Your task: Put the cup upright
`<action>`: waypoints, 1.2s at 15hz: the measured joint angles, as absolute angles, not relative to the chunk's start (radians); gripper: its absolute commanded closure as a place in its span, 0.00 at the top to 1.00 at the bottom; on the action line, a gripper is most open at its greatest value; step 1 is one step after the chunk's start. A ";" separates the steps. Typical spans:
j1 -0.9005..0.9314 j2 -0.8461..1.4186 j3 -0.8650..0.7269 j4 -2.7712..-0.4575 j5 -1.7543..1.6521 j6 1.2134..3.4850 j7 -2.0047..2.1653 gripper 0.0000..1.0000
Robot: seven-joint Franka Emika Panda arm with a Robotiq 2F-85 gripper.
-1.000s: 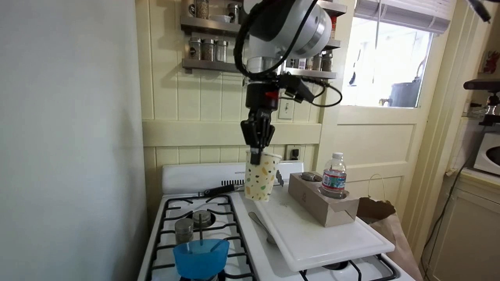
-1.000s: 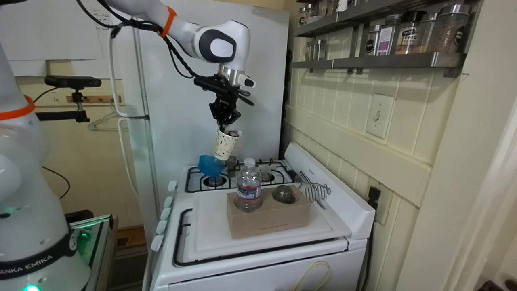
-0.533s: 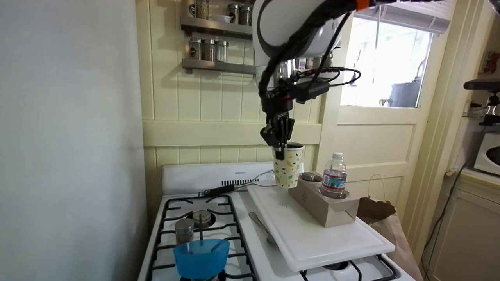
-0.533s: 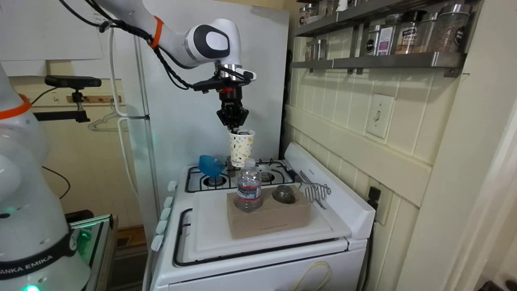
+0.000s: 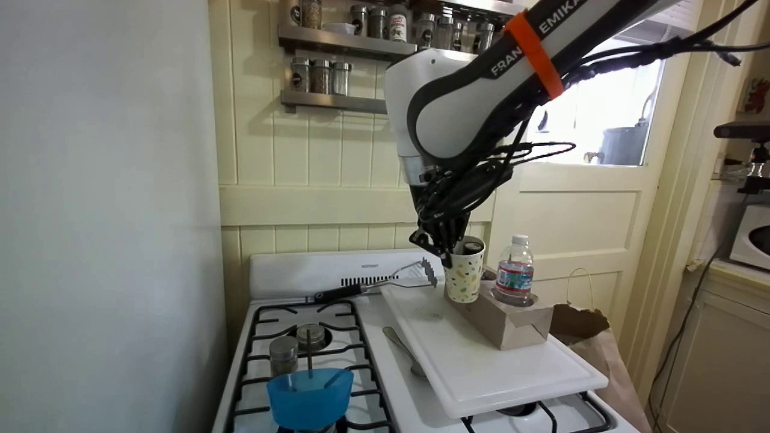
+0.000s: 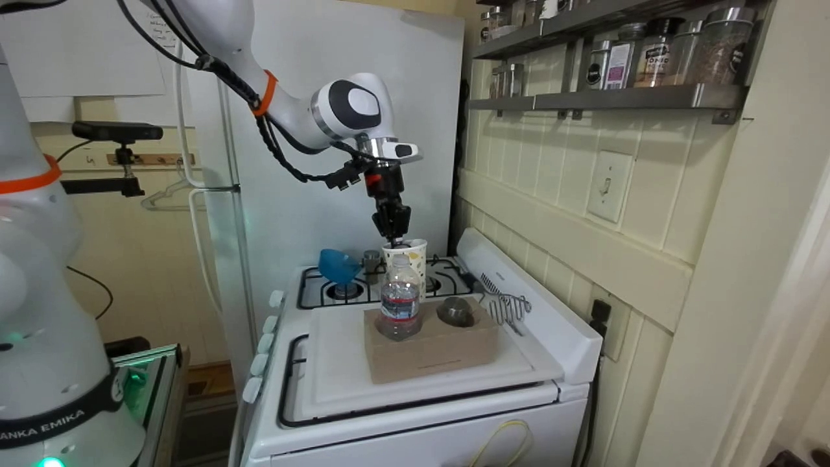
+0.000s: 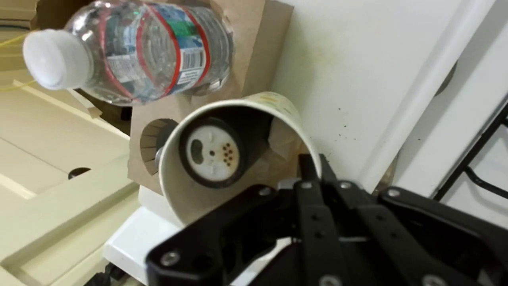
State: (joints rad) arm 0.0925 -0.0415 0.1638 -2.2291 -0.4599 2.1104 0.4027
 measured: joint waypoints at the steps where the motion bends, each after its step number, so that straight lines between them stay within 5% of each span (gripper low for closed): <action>1: 0.094 -0.033 0.164 -2.229 -0.461 2.111 0.438 0.01; 18: 0.114 0.007 0.145 -2.232 -0.399 2.220 0.517 0.01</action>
State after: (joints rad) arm 0.1138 0.0072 0.1455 -2.2316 -0.3993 2.2204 0.5174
